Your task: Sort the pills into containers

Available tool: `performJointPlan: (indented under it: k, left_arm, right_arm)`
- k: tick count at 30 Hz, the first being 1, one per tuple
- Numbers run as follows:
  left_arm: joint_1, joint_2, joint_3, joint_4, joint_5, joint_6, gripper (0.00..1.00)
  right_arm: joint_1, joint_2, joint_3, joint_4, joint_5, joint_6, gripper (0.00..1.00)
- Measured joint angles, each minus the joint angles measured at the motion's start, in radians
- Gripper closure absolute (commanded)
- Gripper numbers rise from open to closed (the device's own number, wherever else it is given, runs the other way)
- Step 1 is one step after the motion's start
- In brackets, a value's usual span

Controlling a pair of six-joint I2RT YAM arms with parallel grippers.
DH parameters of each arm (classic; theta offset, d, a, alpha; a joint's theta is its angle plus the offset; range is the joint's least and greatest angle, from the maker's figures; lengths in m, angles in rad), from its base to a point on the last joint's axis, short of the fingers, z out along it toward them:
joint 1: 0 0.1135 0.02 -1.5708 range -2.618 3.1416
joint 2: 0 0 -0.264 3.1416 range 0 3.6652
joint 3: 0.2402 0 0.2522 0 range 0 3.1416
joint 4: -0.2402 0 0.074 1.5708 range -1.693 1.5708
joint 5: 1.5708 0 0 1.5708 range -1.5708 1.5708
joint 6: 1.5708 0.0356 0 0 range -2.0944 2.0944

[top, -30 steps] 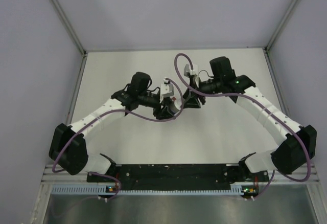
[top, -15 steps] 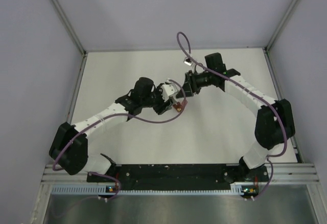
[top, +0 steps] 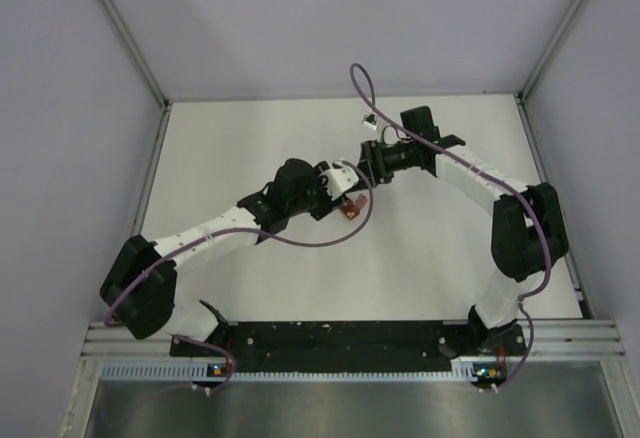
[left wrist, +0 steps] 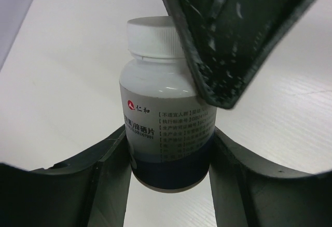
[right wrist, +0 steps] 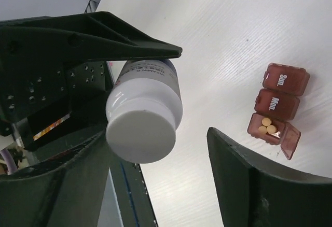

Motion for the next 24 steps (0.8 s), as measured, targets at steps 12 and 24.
performJointPlan:
  k: [12,24]
  left_arm:
    - [0.051,-0.043,0.013,0.029,0.231,-0.023,1.00]
    - [0.122,-0.034,0.167,-0.285,0.694,0.027,1.00]
  right_arm:
    - [-0.026,-0.186,0.000,-0.108,0.006,-0.253,0.14]
    - [-0.008,-0.337,0.046,-0.329,0.008,-0.654,0.17]
